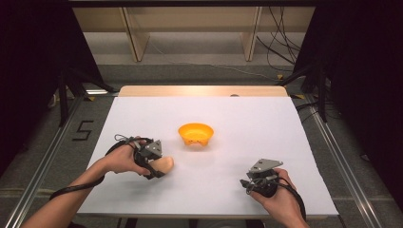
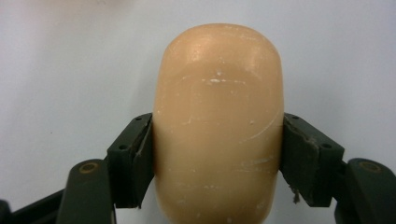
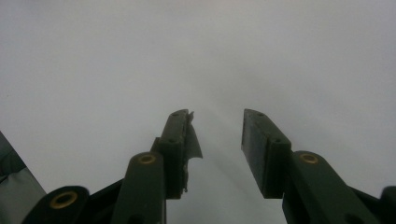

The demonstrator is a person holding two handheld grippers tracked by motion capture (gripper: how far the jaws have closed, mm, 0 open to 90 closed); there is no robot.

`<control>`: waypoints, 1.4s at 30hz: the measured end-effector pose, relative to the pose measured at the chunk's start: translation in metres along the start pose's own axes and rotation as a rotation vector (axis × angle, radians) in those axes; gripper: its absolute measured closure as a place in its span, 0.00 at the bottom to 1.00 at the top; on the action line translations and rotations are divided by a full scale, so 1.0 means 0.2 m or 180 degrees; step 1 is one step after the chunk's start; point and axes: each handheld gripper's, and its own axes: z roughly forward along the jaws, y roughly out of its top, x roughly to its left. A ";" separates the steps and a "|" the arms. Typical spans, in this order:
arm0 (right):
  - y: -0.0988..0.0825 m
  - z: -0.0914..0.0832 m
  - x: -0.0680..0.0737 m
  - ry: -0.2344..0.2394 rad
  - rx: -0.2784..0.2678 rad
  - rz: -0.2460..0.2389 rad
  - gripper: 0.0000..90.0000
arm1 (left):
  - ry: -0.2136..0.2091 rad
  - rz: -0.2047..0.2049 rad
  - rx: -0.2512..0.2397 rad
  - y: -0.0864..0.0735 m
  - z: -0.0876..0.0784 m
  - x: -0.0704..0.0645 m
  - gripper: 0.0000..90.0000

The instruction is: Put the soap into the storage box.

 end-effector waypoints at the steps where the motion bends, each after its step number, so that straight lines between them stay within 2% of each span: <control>1: 0.00 0.00 0.00 -0.0012 -0.0006 0.0022 0.69 | 0.0008 0.0017 -0.0016 0.00 0.00 0.00 0.36; 3: 0.00 -0.01 0.00 -0.0001 0.0026 0.0018 0.69 | 0.0024 -0.0021 -0.0056 -0.01 -0.01 0.00 0.36; 4: 0.00 -0.01 0.00 -0.0004 0.0021 0.0019 0.69 | 0.0020 0.0001 -0.0066 -0.01 -0.01 0.00 0.36; 5: 0.00 -0.01 0.00 -0.0006 0.0017 0.0018 0.69 | 0.0019 -0.0042 -0.0086 -0.01 -0.01 0.00 0.36; 9: 0.00 -0.01 0.00 -0.0012 0.0011 0.0076 0.69 | 0.0074 0.0081 -0.0145 -0.02 -0.03 0.01 0.36; 11: 0.00 -0.01 0.00 -0.0034 -0.0038 0.0051 0.69 | 0.0096 0.0064 -0.0207 -0.02 -0.04 0.00 0.36; 12: 0.00 -0.01 0.00 -0.0032 -0.0039 0.0087 0.69 | 0.0081 0.0045 -0.0250 -0.02 -0.04 0.00 0.36; 14: 0.00 -0.01 0.00 -0.0043 -0.0047 0.0045 0.69 | 0.0062 0.0083 -0.0272 -0.02 -0.05 0.01 0.36; 15: 0.00 -0.01 0.00 -0.0046 -0.0049 0.0052 0.69 | 0.0093 0.0027 -0.0322 -0.02 -0.05 0.00 0.36; 16: 0.00 -0.01 -0.01 -0.0043 -0.0038 0.0051 0.69 | 0.0092 0.0070 -0.0318 -0.02 -0.05 0.00 0.36; 17: 0.00 -0.01 0.00 -0.0032 -0.0022 0.0099 0.69 | 0.0075 0.0041 -0.0328 -0.02 -0.06 0.00 0.36; 20: 0.00 -0.01 0.00 -0.0043 -0.0040 0.0066 0.69 | 0.0114 -0.0007 -0.0412 -0.02 -0.06 -0.01 0.36; 22: 0.00 -0.01 -0.01 -0.0052 -0.0046 0.0056 0.69 | 0.0127 0.0006 -0.0433 -0.02 -0.07 0.00 0.36; 23: 0.00 -0.01 -0.01 -0.0052 -0.0045 0.0060 0.69 | 0.0109 -0.0059 -0.0482 -0.03 -0.07 -0.01 0.36; 25: 0.00 -0.01 -0.01 -0.0054 -0.0044 0.0068 0.69 | 0.0127 -0.0007 -0.0487 -0.03 -0.08 0.00 0.36; 27: 0.00 -0.02 -0.01 -0.0051 -0.0047 0.0070 0.69 | 0.0091 -0.0064 -0.0499 -0.03 -0.08 0.00 0.36; 32: 0.00 -0.02 -0.01 -0.0062 -0.0056 0.0059 0.69 | 0.0180 -0.0090 -0.0642 -0.03 -0.10 0.00 0.36; 33: 0.00 -0.02 0.00 -0.0067 -0.0049 0.0083 0.69 | 0.0127 -0.0149 -0.0662 -0.03 -0.10 0.00 0.36; 36: 0.00 -0.02 -0.01 -0.0072 -0.0063 0.0062 0.69 | 0.0146 -0.0153 -0.0723 -0.03 -0.11 0.00 0.36; 37: 0.00 -0.02 -0.01 -0.0072 -0.0066 0.0061 0.69 | 0.0181 -0.0117 -0.0752 -0.02 -0.11 0.00 0.36; 40: 0.00 -0.02 0.00 -0.0075 -0.0065 0.0096 0.69 | 0.0136 -0.0179 -0.0759 -0.02 -0.12 0.00 0.36; 42: 0.00 -0.02 0.00 -0.0065 -0.0052 0.0137 0.69 | 0.0185 -0.0163 -0.0786 -0.02 -0.12 0.00 0.36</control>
